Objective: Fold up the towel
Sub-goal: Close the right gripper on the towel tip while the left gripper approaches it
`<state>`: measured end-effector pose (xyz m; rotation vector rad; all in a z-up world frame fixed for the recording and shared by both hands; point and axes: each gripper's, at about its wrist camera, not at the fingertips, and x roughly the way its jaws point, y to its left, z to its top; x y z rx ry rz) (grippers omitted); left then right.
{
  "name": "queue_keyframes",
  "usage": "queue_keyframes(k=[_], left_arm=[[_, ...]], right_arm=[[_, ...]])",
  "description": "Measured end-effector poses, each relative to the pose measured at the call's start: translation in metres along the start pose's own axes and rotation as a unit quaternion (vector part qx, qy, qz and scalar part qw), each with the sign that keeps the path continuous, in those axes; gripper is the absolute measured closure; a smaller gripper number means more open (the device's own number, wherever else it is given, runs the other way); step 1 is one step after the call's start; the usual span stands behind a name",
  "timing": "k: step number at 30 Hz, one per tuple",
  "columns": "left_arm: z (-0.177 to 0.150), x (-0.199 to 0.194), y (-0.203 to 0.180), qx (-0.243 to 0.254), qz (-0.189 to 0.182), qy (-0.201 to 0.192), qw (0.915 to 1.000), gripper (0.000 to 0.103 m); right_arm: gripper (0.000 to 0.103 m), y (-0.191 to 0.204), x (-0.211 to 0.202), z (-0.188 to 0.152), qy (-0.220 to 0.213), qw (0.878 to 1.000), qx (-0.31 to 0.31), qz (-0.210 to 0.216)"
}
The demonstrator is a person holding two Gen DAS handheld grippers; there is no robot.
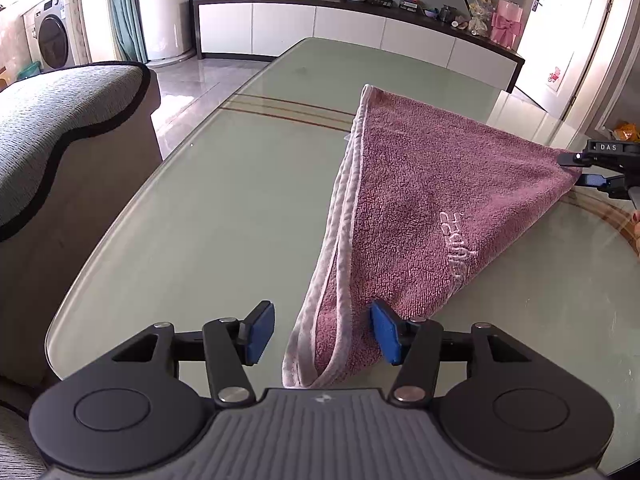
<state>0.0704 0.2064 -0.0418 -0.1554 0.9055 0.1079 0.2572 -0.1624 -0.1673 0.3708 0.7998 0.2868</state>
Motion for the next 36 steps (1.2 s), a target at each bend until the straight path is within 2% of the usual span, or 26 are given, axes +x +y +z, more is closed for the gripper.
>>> queue_keyframes(k=[1,9,14,24,30,36], left_arm=[[0.000,0.000,0.000,0.001,0.000,0.000,1.0000,0.045],[0.000,-0.001,-0.001,0.007,0.000,0.001,1.0000,0.044],[0.001,-0.001,-0.002,0.011,0.001,0.001,0.9999,0.044],[0.002,-0.008,0.001,0.008,-0.008,-0.002,0.9999,0.044],[0.001,-0.023,0.002,0.030,-0.025,-0.014,0.9991,0.042],[-0.009,-0.018,0.005,0.046,-0.050,-0.002,0.9977,0.042]], right_arm=[[0.065,0.000,0.001,0.000,0.000,1.000,0.001,0.000],[0.088,0.005,-0.003,-0.003,-0.020,1.000,-0.011,0.001],[0.090,0.019,-0.011,0.000,-0.037,0.998,-0.047,0.002],[0.091,0.065,-0.032,-0.002,-0.074,0.987,-0.143,0.023],[0.091,0.109,-0.048,-0.011,-0.088,0.976,-0.183,0.074],[0.091,0.154,-0.061,-0.028,-0.089,0.960,-0.235,0.123]])
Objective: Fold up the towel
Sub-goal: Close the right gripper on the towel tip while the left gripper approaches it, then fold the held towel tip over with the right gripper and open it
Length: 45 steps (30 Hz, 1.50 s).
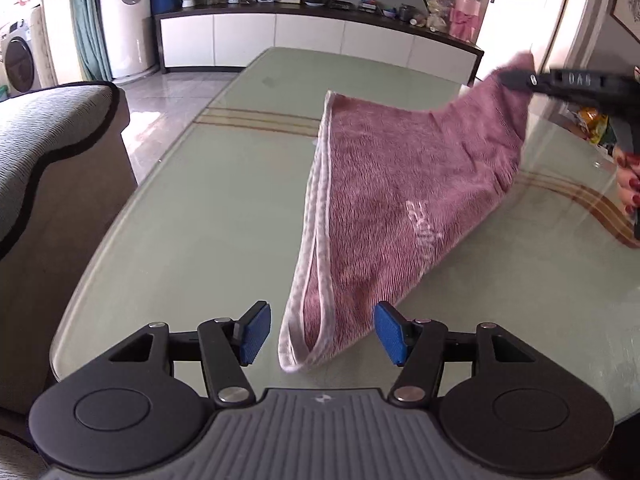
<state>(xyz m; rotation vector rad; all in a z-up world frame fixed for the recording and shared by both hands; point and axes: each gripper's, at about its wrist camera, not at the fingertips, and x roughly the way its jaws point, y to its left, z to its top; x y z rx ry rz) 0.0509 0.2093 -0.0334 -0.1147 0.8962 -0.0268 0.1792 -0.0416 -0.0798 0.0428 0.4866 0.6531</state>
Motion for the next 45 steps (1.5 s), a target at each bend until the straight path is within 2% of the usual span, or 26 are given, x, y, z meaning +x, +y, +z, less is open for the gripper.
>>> queue_keyframes(k=[4,8,12,17,21,35,38,39,40,43,45], left_arm=[[-0.006,0.009,0.000,-0.006,-0.014,0.007,0.9999,0.041],[-0.008,0.011,-0.001,0.002,-0.017,0.001,0.9999,0.040],[-0.009,0.011,-0.001,0.005,-0.020,-0.003,0.9998,0.039],[-0.011,0.010,0.000,0.006,-0.024,-0.007,0.9997,0.038],[-0.012,0.008,0.001,0.004,-0.028,-0.009,0.9996,0.038],[-0.023,-0.007,0.003,0.019,-0.025,0.004,0.9995,0.038],[-0.025,-0.012,0.005,0.023,-0.021,0.004,0.9995,0.038],[-0.026,-0.014,0.005,0.023,-0.021,0.003,0.9995,0.037],[-0.026,-0.016,0.005,0.023,-0.020,0.003,0.9995,0.037],[-0.025,-0.023,0.003,0.029,-0.019,-0.004,0.9994,0.037],[-0.024,-0.028,0.001,0.032,-0.019,-0.012,0.9992,0.037]], right_arm=[[0.091,0.050,-0.003,0.004,-0.001,0.997,-0.049,0.057],[0.091,0.083,0.000,0.003,0.013,0.991,-0.082,0.106],[0.091,0.121,0.009,-0.012,0.048,0.978,-0.136,0.152],[0.091,0.155,0.014,-0.039,0.095,0.962,-0.182,0.181],[0.091,0.165,0.017,-0.053,0.123,0.952,-0.208,0.187],[0.089,0.165,0.039,-0.065,0.189,0.944,-0.179,0.201],[0.079,0.165,0.042,-0.067,0.198,0.944,-0.158,0.212],[0.070,0.165,0.041,-0.066,0.201,0.942,-0.146,0.224],[0.067,0.165,0.040,-0.064,0.200,0.942,-0.138,0.230],[0.061,0.166,0.033,-0.059,0.195,0.942,-0.137,0.235],[0.060,0.165,0.023,-0.051,0.176,0.945,-0.137,0.240]])
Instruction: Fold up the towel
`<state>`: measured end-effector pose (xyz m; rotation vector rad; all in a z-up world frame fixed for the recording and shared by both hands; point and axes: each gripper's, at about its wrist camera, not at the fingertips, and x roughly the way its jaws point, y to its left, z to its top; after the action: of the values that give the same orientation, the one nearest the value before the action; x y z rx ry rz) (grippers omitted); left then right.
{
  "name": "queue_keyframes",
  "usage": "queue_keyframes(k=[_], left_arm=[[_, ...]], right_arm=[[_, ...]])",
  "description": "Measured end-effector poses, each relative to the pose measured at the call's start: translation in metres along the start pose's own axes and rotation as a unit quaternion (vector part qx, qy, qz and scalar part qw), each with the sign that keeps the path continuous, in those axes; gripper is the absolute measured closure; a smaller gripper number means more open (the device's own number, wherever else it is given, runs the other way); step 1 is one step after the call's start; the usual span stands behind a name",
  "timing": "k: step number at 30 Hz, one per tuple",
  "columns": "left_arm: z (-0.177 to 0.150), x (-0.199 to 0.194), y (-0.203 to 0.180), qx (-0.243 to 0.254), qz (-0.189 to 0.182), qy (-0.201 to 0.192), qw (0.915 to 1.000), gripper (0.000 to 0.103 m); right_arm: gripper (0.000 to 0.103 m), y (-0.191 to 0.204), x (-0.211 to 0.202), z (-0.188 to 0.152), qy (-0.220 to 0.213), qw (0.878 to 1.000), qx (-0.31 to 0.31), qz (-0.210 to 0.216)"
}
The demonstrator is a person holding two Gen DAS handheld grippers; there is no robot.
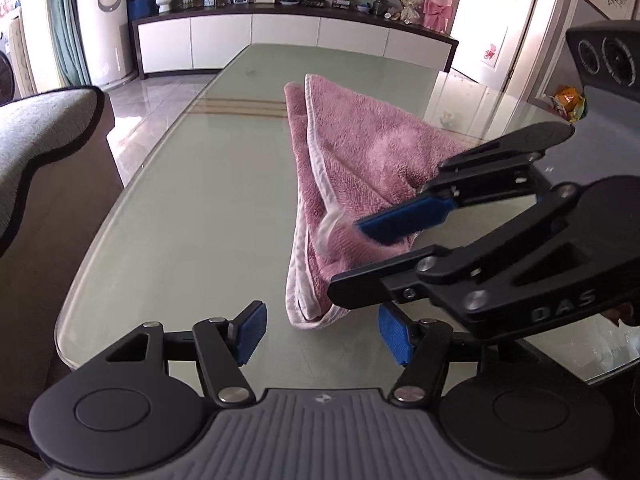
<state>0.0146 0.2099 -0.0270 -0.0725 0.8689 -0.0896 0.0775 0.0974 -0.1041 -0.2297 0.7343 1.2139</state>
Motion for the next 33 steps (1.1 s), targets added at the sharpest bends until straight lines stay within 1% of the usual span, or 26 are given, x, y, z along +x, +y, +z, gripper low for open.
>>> queue_keyframes(k=[2,4,6,8,9,10,11,12,15,17,19,21,22,26,28,31,33], left_arm=[[0.003,-0.005,-0.001,-0.002,-0.002,-0.009,1.0000,0.037],[0.007,-0.012,-0.001,-0.007,-0.004,-0.023,0.9997,0.037],[0.013,-0.021,0.000,-0.013,-0.010,-0.041,0.9990,0.037],[0.019,-0.029,-0.002,-0.016,-0.017,-0.061,0.9979,0.036],[0.026,-0.033,-0.005,-0.014,-0.026,-0.074,0.9968,0.033],[0.032,-0.035,-0.010,-0.010,-0.038,-0.082,0.9958,0.033],[0.037,-0.034,-0.015,-0.005,-0.046,-0.086,0.9952,0.032],[0.042,-0.032,-0.020,0.002,-0.054,-0.090,0.9945,0.032],[0.053,-0.019,-0.039,0.032,-0.064,-0.099,0.9926,0.032],[0.057,-0.003,-0.047,0.041,-0.067,-0.091,0.9927,0.032],[0.058,0.020,-0.050,0.041,-0.076,-0.066,0.9941,0.032],[0.053,0.039,-0.049,0.036,-0.068,-0.035,0.9964,0.035],[0.049,0.045,-0.046,0.033,-0.065,-0.026,0.9970,0.036],[0.041,0.041,-0.042,0.040,-0.058,-0.032,0.9970,0.037],[0.038,0.038,-0.043,0.044,-0.045,-0.033,0.9975,0.037],[0.032,0.033,-0.037,0.035,-0.022,-0.027,0.9988,0.036],[0.027,0.030,-0.026,0.016,-0.022,-0.016,0.9995,0.036]], right_arm=[[0.059,-0.002,-0.022,0.006,-0.035,0.999,0.001,-0.002],[0.059,-0.008,-0.038,0.009,-0.062,0.998,0.006,-0.015],[0.060,-0.021,-0.053,0.011,-0.083,0.994,0.007,-0.065],[0.070,-0.044,-0.060,0.009,-0.078,0.987,0.028,-0.138],[0.080,-0.050,-0.059,0.009,-0.075,0.985,0.036,-0.149],[0.083,-0.062,-0.059,0.007,-0.072,0.982,0.055,-0.163],[0.084,-0.072,-0.058,0.003,-0.069,0.981,0.073,-0.168],[0.086,-0.077,-0.056,0.001,-0.066,0.980,0.079,-0.169],[0.087,-0.087,-0.039,-0.009,-0.041,0.979,0.090,-0.176],[0.087,-0.089,-0.033,-0.016,-0.030,0.979,0.093,-0.179],[0.086,-0.090,-0.026,-0.023,-0.020,0.979,0.094,-0.180],[0.086,-0.089,-0.019,-0.027,-0.016,0.979,0.087,-0.182],[0.086,-0.090,-0.021,-0.028,-0.015,0.980,0.085,-0.182],[0.086,-0.091,-0.023,-0.030,-0.010,0.980,0.083,-0.181],[0.086,-0.093,-0.023,-0.029,-0.009,0.980,0.082,-0.181],[0.086,-0.092,-0.024,-0.030,-0.008,0.980,0.082,-0.184],[0.086,-0.092,-0.025,-0.029,-0.008,0.979,0.082,-0.184]])
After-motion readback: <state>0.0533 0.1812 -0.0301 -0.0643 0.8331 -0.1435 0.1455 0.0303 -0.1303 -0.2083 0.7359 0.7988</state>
